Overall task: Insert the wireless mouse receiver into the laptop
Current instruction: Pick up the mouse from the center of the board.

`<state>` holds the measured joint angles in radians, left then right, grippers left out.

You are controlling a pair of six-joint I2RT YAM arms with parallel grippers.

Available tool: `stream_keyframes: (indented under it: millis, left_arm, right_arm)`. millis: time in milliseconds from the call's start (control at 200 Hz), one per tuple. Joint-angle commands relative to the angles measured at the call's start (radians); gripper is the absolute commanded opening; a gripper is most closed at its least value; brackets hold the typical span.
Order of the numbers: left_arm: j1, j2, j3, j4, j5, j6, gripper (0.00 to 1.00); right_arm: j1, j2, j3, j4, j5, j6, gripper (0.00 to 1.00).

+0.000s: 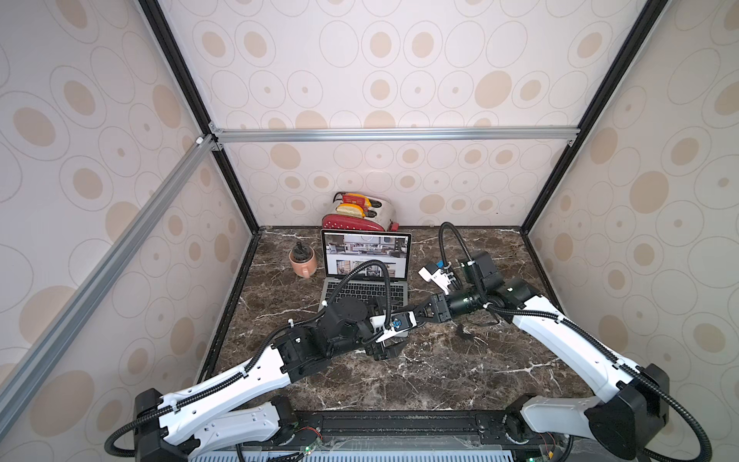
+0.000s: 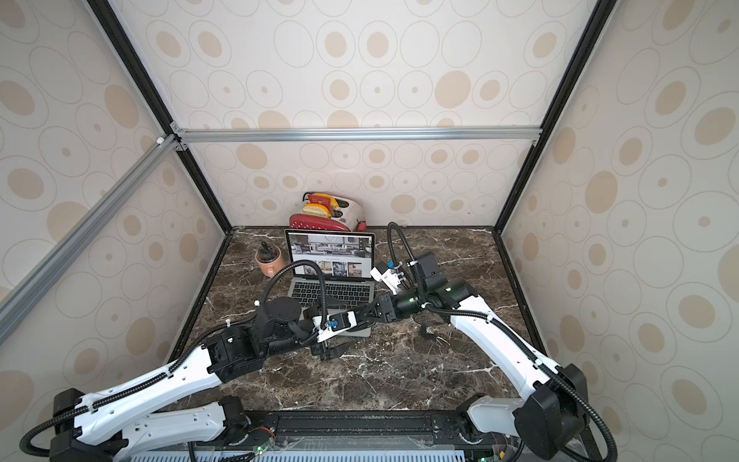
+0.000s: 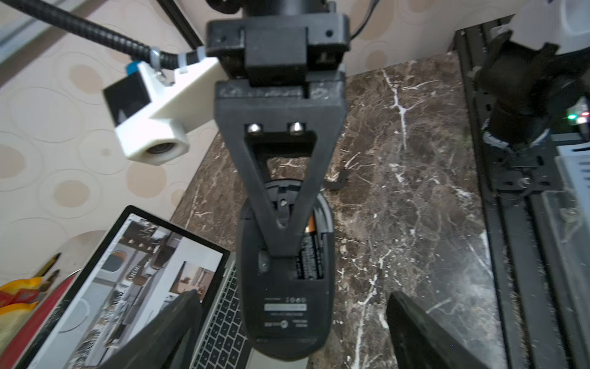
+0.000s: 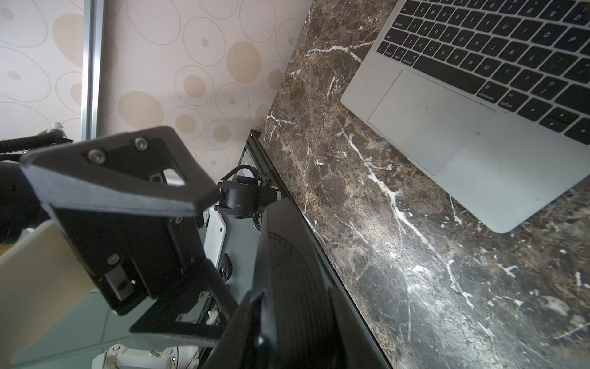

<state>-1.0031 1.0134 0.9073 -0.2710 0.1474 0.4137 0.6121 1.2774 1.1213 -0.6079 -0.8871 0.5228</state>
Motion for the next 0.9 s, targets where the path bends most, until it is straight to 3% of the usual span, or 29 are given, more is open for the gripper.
stream_keyframes:
  millis: [0, 205, 371, 481, 891]
  left_arm:
    - [0.005, 0.029, 0.049, -0.091, 0.08, -0.027, 0.92]
    - [0.004, 0.061, 0.059, -0.047, 0.003, -0.05, 0.92]
    - [0.004, 0.076, 0.043, 0.027, -0.108, -0.075, 0.94]
    - [0.004, 0.085, 0.035, 0.047, -0.121, -0.066, 0.93]
    - [0.005, 0.08, 0.021, 0.014, -0.109, -0.018, 0.69]
  right_arm:
    - [0.007, -0.011, 0.038, -0.02, 0.017, -0.019, 0.0]
    - [0.007, -0.013, 0.016, 0.05, -0.013, 0.072, 0.0]
    - [0.026, -0.013, 0.018, 0.056, -0.02, 0.08, 0.0]
    - [0.032, -0.011, 0.015, 0.064, -0.024, 0.089, 0.0]
    - [0.052, 0.008, 0.021, 0.046, -0.047, 0.071, 0.0]
